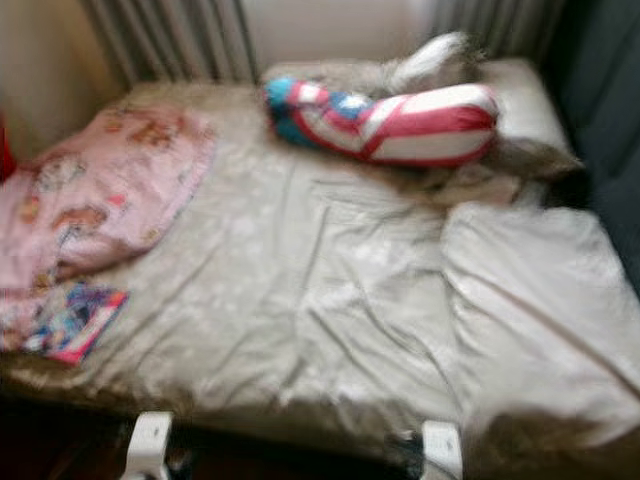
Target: Clean up the room
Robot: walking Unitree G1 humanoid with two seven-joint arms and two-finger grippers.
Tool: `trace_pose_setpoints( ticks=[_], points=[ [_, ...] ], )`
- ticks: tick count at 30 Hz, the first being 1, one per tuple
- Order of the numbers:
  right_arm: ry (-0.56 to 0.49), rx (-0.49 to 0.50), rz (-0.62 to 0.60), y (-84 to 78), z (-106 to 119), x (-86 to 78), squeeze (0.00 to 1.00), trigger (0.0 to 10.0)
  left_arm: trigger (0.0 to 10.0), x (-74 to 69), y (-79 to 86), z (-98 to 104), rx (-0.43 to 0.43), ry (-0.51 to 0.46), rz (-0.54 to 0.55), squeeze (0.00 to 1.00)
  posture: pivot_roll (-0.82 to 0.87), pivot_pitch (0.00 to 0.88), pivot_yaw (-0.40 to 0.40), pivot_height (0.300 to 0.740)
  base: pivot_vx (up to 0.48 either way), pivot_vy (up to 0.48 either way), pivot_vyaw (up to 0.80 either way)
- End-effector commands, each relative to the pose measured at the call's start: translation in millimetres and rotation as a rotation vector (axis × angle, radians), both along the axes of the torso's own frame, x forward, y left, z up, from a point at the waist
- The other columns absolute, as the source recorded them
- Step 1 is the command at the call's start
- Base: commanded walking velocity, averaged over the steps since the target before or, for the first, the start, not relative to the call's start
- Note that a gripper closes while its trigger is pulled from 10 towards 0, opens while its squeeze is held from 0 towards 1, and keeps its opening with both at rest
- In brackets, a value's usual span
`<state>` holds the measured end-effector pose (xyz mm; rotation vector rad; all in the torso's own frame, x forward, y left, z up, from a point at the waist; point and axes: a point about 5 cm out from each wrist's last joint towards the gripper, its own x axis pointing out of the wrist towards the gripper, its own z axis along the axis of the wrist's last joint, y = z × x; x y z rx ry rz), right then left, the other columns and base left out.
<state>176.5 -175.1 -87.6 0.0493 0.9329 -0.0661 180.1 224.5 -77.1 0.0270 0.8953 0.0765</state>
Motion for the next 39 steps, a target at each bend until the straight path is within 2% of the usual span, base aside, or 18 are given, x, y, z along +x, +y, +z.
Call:
trace_pose_setpoints(
  ticks=[1, 39],
  points=[
    [0.027, -0.022, -0.013, -10.2, -2.7, -8.0, 0.0, 10.0, 10.0, -1.7, -4.4, -2.0, -0.008, 0.013, -0.014, 0.0, 0.07, 0.088, 0.035, 0.74, 0.0, 0.48, 0.0],
    [0.031, -0.022, 0.015, -7.8, -3.5, -9.4, 0.0, 10.0, 10.0, -1.7, -4.4, -1.9, -0.01, 0.012, -0.013, 0.0, 0.07, 0.091, 0.034, 0.74, 0.0, 0.48, 0.0]
  ],
)
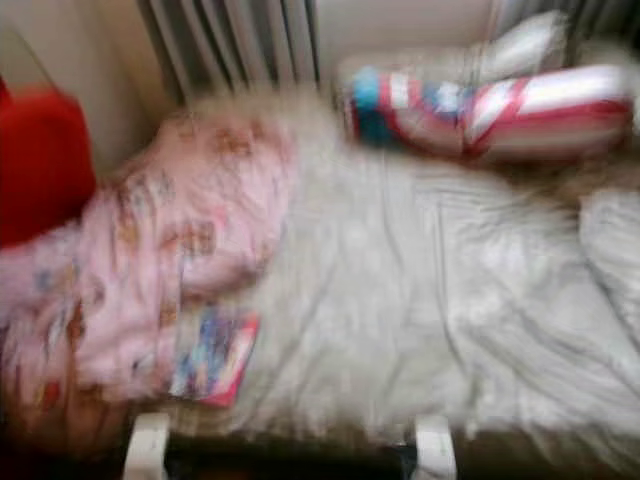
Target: Clean up the room
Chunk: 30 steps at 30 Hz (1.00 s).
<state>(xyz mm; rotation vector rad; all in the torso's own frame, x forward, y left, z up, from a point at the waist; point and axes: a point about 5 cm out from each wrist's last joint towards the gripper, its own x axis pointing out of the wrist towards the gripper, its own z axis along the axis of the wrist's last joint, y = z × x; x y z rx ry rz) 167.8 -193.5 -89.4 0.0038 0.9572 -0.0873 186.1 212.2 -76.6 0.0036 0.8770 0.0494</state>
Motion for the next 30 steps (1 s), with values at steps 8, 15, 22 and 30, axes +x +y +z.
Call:
trace_pose_setpoints(
  ticks=[8, 15, 22, 30],
  points=[
    [0.005, 0.026, 0.015, 11.5, -1.9, -1.0, 0.0, 10.0, 10.0, -7.7, 7.9, -2.5, 0.021, 0.031, 0.001, 0.0, 0.07, 0.09, 0.033, 0.74, 0.0, 0.48, 0.0],
    [0.004, 0.027, 0.017, 11.6, -1.8, -0.7, 0.0, 10.0, 10.0, -7.8, 7.5, -2.6, 0.02, 0.031, 0.003, 0.0, 0.07, 0.089, 0.032, 0.74, 0.0, 0.48, 0.0],
    [0.003, 0.029, 0.016, 11.9, -1.6, -0.3, 0.0, 10.0, 10.0, -8.0, 7.7, -2.6, 0.02, 0.031, 0.003, 0.0, 0.07, 0.091, 0.032, 0.74, 0.0, 0.48, 0.0],
    [0.002, 0.031, 0.017, 12.4, -1.7, -0.4, 0.0, 10.0, 10.0, -8.1, 7.5, -2.7, 0.02, 0.031, 0.002, 0.0, 0.08, 0.091, 0.033, 0.74, 0.0, 0.48, 0.0]
  ],
)
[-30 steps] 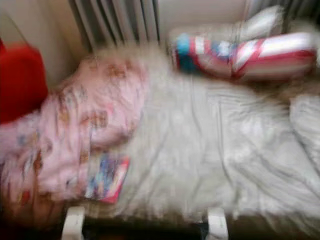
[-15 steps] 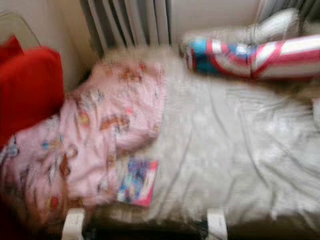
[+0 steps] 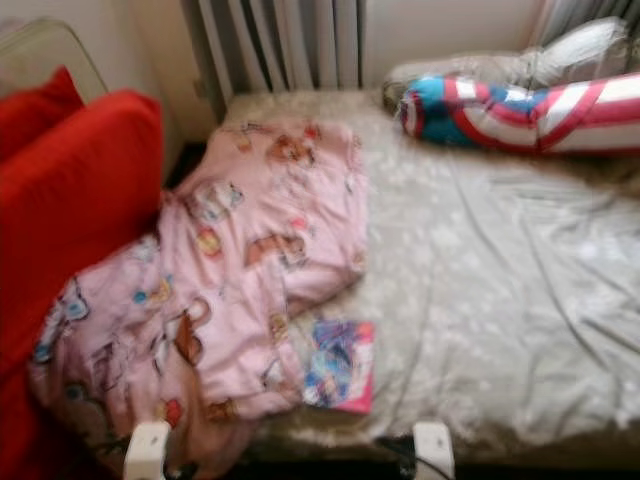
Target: Clean up the room
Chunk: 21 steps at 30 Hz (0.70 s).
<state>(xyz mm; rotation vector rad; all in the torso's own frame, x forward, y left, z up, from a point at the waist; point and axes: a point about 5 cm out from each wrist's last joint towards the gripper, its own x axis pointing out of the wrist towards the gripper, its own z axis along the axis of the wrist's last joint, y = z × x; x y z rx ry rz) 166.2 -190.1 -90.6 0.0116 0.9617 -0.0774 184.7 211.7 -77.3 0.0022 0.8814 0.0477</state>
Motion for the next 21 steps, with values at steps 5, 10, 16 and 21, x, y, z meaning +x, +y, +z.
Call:
trace_pose_setpoints(
  ticks=[5, 10, 16, 21],
  points=[
    [-0.003, 0.021, 0.013, 9.7, -0.4, 1.6, 0.0, 10.0, 10.0, -6.2, 7.9, -1.5, 0.021, 0.019, 0.003, 0.0, 0.08, 0.091, 0.032, 0.74, 0.0, 0.174, 0.0],
    [-0.004, 0.021, 0.014, 9.6, -0.4, 1.6, 0.0, 10.0, 10.0, -6.0, 7.5, -1.4, 0.019, 0.017, 0.0, 0.0, 0.08, 0.091, 0.031, 0.74, 0.0, 0.0, 0.0],
    [-0.004, 0.021, 0.018, 10.0, -0.4, 1.7, 0.0, 10.0, 10.0, -5.7, 7.3, -1.3, 0.02, 0.017, -0.009, 0.0, 0.08, 0.092, 0.031, 0.74, 0.0, 0.0, 0.0],
    [-0.003, 0.022, 0.02, 11.1, -0.5, 1.9, 0.0, 10.0, 10.0, -5.2, 7.0, -1.0, 0.022, 0.016, -0.026, 0.0, 0.08, 0.092, 0.03, 0.74, 0.0, -0.256, 0.0]
  ],
)
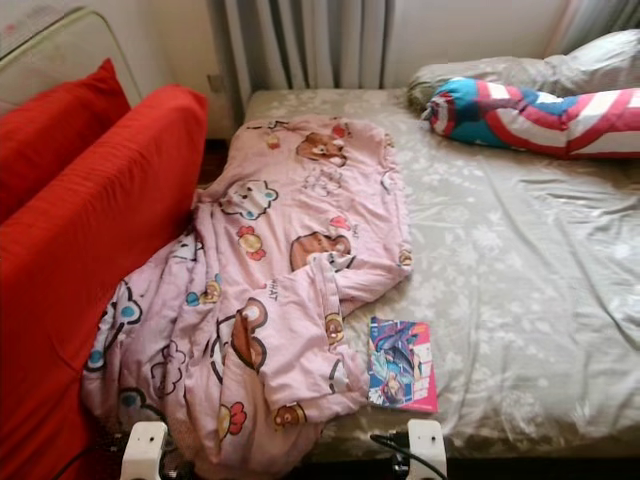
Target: Clean up the room
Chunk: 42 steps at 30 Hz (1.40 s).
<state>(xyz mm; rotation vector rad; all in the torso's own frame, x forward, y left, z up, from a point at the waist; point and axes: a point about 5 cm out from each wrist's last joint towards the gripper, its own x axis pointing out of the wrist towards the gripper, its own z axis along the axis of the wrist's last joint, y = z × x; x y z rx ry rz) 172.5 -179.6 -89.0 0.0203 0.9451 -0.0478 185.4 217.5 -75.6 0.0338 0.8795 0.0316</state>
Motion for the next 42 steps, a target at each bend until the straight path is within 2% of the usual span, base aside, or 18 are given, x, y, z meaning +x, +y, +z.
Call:
trace_pose_setpoints(
  ticks=[1, 12, 33, 42],
  points=[
    [0.014, 0.002, -0.001, 0.7, -2.1, -4.4, 0.0, 10.0, 10.0, -5.9, 1.3, -2.7, 0.001, 0.017, 0.001, 0.0, 0.08, 0.092, 0.03, 0.74, 0.0, -0.345, 0.0],
    [0.014, 0.002, 0.003, 0.8, -2.1, -4.5, 0.0, 10.0, 10.0, -5.8, 1.1, -2.6, 0.001, 0.017, 0.0, 0.0, 0.08, 0.092, 0.03, 0.74, 0.0, -0.348, 0.0],
    [0.014, 0.002, 0.0, 1.6, -2.2, -4.5, 0.0, 10.0, 10.0, -6.1, 1.5, -2.8, -0.002, 0.014, 0.016, 0.0, 0.08, 0.091, 0.029, 0.74, 0.0, 0.0, 0.0],
    [-0.001, 0.009, -0.063, -0.9, -1.5, -3.7, 0.0, 10.0, 10.0, -6.0, 1.2, -2.5, -0.014, 0.005, 0.025, 0.0, 0.08, 0.091, 0.029, 0.74, 0.0, 0.0, 0.0]
  ],
)
